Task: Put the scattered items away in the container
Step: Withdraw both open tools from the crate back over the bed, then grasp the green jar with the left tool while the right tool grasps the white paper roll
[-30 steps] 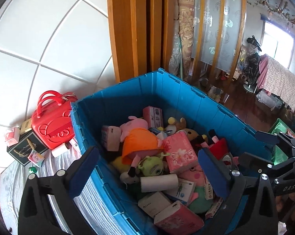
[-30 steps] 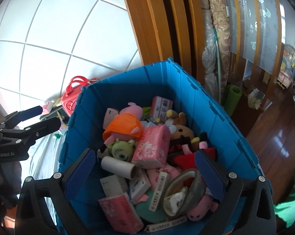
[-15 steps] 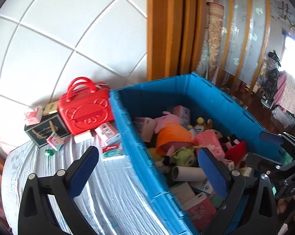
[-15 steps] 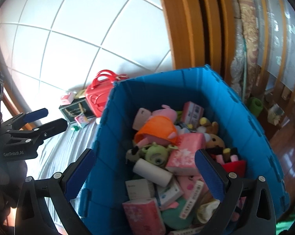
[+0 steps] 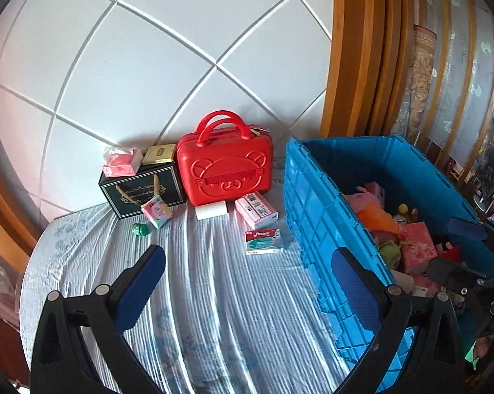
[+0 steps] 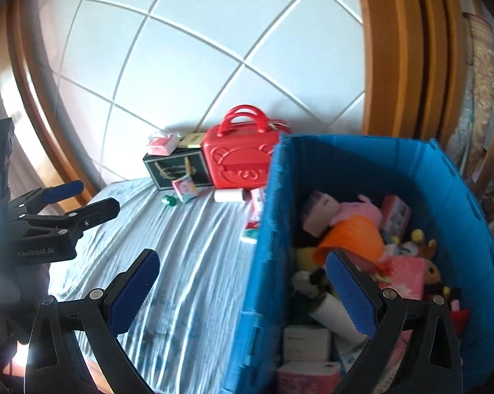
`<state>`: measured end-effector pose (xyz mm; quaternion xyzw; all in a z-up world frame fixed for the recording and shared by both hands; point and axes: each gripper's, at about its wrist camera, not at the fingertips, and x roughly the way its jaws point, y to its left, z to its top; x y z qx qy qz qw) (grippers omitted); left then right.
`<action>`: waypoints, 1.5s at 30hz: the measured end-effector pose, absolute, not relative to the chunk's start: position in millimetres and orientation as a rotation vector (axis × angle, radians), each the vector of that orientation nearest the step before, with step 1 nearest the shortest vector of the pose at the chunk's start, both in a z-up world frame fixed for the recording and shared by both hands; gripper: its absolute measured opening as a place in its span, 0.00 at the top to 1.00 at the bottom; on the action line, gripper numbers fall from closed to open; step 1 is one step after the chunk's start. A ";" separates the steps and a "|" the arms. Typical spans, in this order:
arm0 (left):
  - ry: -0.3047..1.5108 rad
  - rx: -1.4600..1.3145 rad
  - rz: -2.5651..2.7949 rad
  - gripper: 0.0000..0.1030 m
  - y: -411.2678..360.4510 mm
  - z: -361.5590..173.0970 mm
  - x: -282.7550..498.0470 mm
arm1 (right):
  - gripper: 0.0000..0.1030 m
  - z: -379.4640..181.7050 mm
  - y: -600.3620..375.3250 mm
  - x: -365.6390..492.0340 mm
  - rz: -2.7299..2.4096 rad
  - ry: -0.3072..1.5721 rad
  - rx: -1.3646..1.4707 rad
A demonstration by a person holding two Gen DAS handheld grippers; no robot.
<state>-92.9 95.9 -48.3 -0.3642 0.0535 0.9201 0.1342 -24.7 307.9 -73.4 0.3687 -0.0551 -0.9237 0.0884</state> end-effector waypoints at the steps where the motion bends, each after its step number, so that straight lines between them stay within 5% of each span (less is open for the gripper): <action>1: 0.156 -1.058 2.673 0.00 88.6 -48.8 -94.8 | 0.00 -73.7 299.9 -28.2 -2.742 -0.154 1.098; 13: 0.131 -1.140 2.756 0.00 -9.2 -97.0 -145.6 | 0.00 -94.7 206.6 -84.1 -2.698 -0.051 1.118; 29: 0.030 -1.184 2.831 0.00 -133.5 -282.6 -313.5 | 0.00 -317.4 133.9 -269.0 -2.775 -0.020 1.304; 45: 0.031 -1.294 2.790 0.00 -144.6 -409.9 -431.3 | 0.00 -423.9 122.7 -411.2 -2.797 0.163 1.297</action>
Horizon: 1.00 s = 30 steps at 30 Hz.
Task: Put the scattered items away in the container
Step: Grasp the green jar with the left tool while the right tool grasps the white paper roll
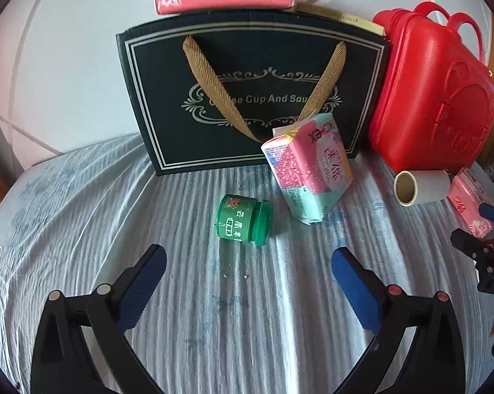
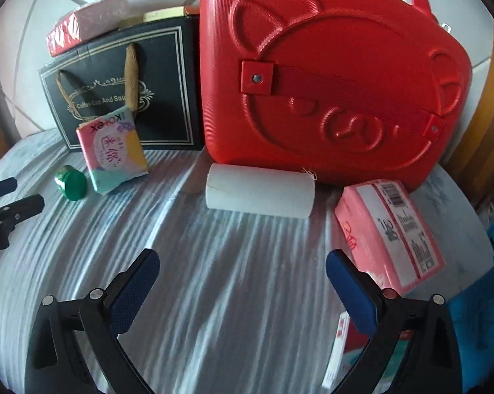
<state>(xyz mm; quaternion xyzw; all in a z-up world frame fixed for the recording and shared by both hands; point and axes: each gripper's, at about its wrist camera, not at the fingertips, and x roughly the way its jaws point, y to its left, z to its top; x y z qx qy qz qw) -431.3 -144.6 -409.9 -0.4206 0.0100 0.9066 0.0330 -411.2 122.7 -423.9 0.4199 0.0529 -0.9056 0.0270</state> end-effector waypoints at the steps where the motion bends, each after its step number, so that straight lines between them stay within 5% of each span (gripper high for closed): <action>1: 0.015 -1.298 2.788 0.00 -146.2 -413.9 -434.1 | 0.00 -428.0 124.4 -419.8 -2.797 0.189 1.306; 9: -0.041 -1.318 2.772 0.00 -151.0 -433.1 -451.5 | 0.01 -444.1 96.6 -456.4 -2.662 0.819 1.187; 11: -0.030 -1.327 2.766 0.00 -148.8 -435.9 -455.7 | 0.06 -448.8 97.2 -470.2 -2.596 0.835 1.233; 12: -0.025 -1.326 2.764 0.00 -147.4 -436.7 -457.4 | 0.16 -451.6 99.1 -477.8 -2.565 0.824 1.269; 19: 0.016 -1.353 2.775 0.00 -142.6 -447.5 -471.8 | 0.14 -457.6 99.8 -499.6 -2.455 0.800 1.326; 21: 0.003 -1.369 2.773 0.01 -144.9 -450.6 -476.0 | 0.28 -455.1 100.8 -501.7 -2.433 0.719 1.350; 22: -0.012 -1.379 2.767 0.08 -146.7 -451.7 -477.8 | 0.41 -454.1 100.6 -501.0 -2.417 0.677 1.354; 24: -0.028 -1.373 2.762 0.19 -149.0 -450.5 -478.1 | 0.45 -452.5 96.5 -495.0 -2.414 0.667 1.343; 26: -0.025 -1.358 2.749 0.49 -148.5 -447.3 -475.6 | 0.49 -450.1 96.5 -490.0 -2.412 0.614 1.342; 30: -0.043 -1.342 2.726 0.53 -149.1 -443.4 -464.5 | 0.54 -444.0 94.7 -477.3 -2.410 0.522 1.353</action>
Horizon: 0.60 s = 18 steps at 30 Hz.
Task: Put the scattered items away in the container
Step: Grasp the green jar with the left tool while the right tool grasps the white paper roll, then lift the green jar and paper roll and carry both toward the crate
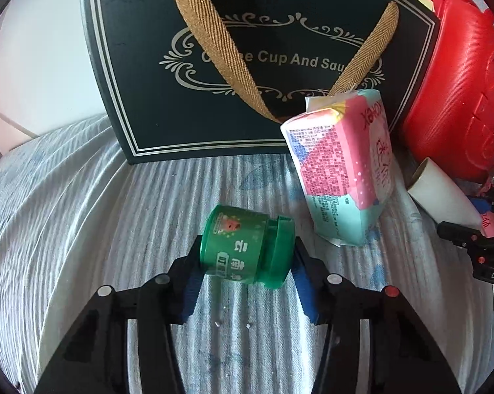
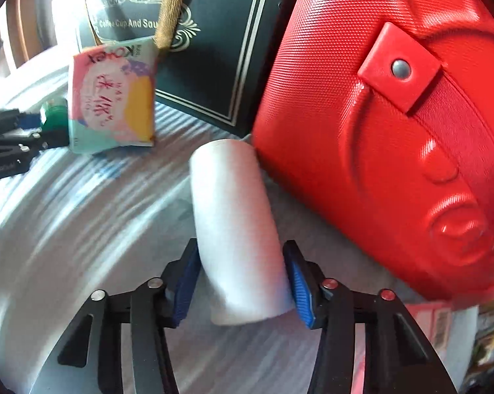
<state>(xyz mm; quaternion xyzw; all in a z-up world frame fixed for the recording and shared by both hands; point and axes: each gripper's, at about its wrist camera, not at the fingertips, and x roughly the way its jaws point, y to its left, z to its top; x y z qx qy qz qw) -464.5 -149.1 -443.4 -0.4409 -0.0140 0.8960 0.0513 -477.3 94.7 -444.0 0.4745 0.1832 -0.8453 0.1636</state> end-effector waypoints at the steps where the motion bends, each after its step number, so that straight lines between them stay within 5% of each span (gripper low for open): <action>1: -0.053 -1.335 2.722 0.53 -150.3 -442.5 -460.6 | 0.54 -442.1 93.5 -473.4 -2.405 0.502 1.358; 18: -0.091 -1.385 2.672 0.53 -152.5 -405.1 -352.0 | 0.57 -384.7 76.9 -354.3 -2.389 0.141 1.446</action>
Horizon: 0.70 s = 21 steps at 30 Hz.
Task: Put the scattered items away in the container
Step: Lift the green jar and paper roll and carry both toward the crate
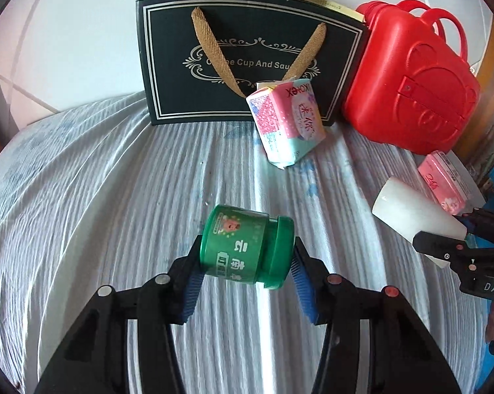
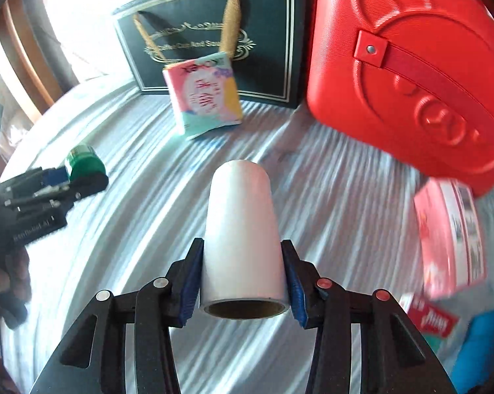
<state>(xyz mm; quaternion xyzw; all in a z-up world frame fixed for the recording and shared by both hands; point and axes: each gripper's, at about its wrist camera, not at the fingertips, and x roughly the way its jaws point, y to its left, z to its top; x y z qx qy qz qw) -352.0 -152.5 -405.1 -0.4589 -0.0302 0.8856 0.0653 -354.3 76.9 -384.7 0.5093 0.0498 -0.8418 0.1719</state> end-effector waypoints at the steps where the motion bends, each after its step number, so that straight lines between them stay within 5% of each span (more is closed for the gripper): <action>1: -0.084 -1.390 2.669 0.53 -149.6 -397.2 -341.8 | 0.57 -385.3 80.7 -346.7 -2.388 0.123 1.452; 21: -0.053 -1.371 2.714 0.53 -149.5 -255.7 -220.6 | 0.57 -275.0 55.6 -222.0 -2.463 0.046 1.454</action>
